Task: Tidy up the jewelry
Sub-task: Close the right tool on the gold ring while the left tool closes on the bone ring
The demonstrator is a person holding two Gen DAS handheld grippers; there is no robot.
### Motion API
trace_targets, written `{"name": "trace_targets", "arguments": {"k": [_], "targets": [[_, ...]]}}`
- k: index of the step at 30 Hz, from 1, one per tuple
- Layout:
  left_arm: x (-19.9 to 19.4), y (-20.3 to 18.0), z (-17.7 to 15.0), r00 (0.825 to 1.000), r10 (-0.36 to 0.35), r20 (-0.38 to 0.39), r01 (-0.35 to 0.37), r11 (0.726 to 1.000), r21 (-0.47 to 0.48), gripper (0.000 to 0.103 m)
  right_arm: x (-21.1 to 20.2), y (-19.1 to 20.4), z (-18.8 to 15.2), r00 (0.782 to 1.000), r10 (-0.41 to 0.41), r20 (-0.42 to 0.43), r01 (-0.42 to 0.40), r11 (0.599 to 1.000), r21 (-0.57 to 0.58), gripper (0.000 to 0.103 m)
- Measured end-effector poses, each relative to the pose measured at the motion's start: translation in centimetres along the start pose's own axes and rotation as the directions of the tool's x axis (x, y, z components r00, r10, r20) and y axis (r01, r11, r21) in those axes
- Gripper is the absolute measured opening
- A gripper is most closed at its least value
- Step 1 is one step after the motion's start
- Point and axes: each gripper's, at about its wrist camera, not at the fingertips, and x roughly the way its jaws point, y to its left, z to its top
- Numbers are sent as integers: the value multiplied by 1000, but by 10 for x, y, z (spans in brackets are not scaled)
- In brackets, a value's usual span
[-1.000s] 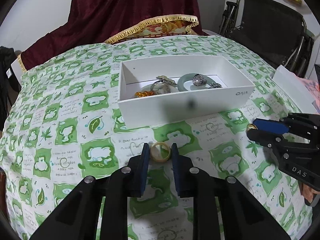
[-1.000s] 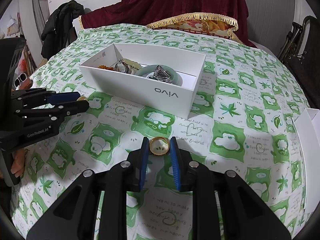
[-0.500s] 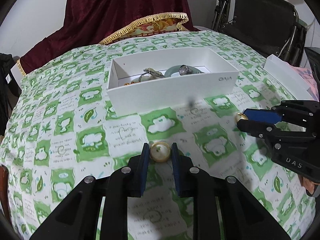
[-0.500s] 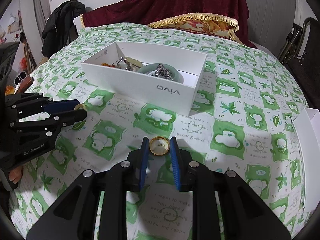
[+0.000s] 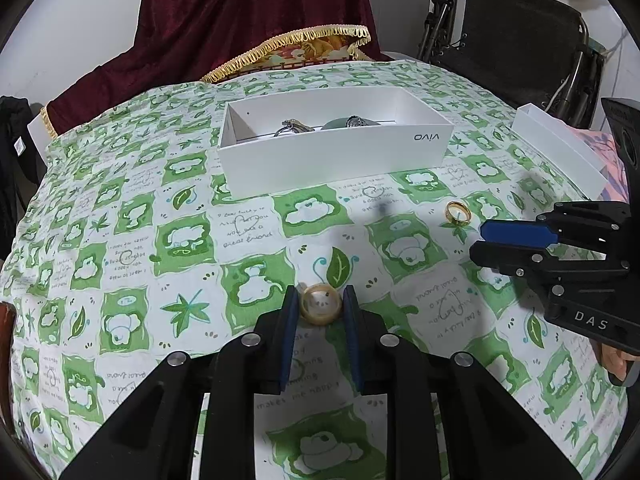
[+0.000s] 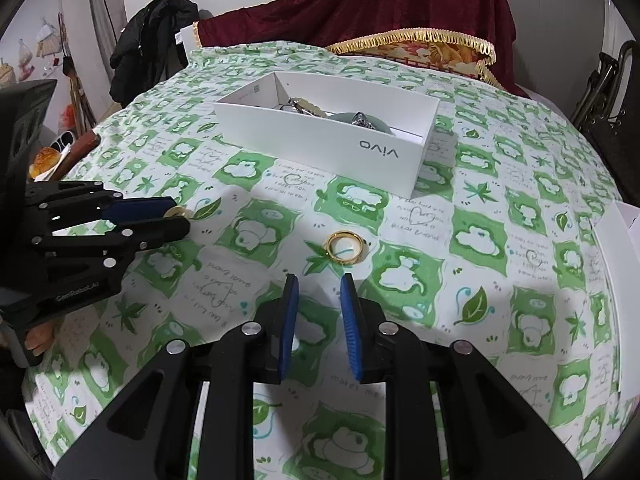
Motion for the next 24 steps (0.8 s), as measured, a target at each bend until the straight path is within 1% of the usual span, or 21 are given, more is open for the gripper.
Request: {"name": "trace_targets", "arguments": {"k": [1,2,4,7,8,9,10,11,17,19,21,23,24], "targets": [[0,1,1,1000,0,1,0,1000,-10,28,0,-1,0,1000,4,0,-4,1000,3,21],[1,2,2,1000,-12,1,12,1000,-19,35,-1,-1,0,1000,7,1,-7,1000,6,21],[3,2,5,1000,-23,2,23,999,-26,42,0,-2,1,1000,6,7,-6,1000,21,21],[4,1,6,1000,-12,1,12,1000,-16,48,2,-6,6,1000,8,10,-9,999,43,21],[5,2,7,1000,-13,1,13,1000,-17,48,4,-7,8,1000,1,11,-1,999,48,23],[6,2,7,1000,-15,2,15,1000,-19,48,5,-9,11,1000,-6,13,5,999,53,27],[6,3,8,1000,-18,0,18,1000,-20,48,6,-10,13,1000,-15,14,14,998,59,35],[6,3,7,1000,-19,-1,19,1000,-19,49,8,-11,15,1000,-21,13,20,998,64,42],[4,-9,3,1000,-10,-3,10,999,36,48,15,-11,21,999,-40,-2,41,998,52,44],[3,-9,1,1000,-9,-4,9,999,32,49,18,-8,23,998,-58,-7,58,998,27,43],[3,-7,1,1000,-17,-6,17,1000,21,49,20,-5,25,998,-67,-9,67,998,6,38],[1,-7,-1,1000,-14,-5,14,1000,20,49,20,-5,25,998,-61,-6,61,998,-2,20],[0,-8,-2,1000,-12,-5,12,1000,21,48,19,-4,24,998,-61,-5,61,998,-6,20]]}}
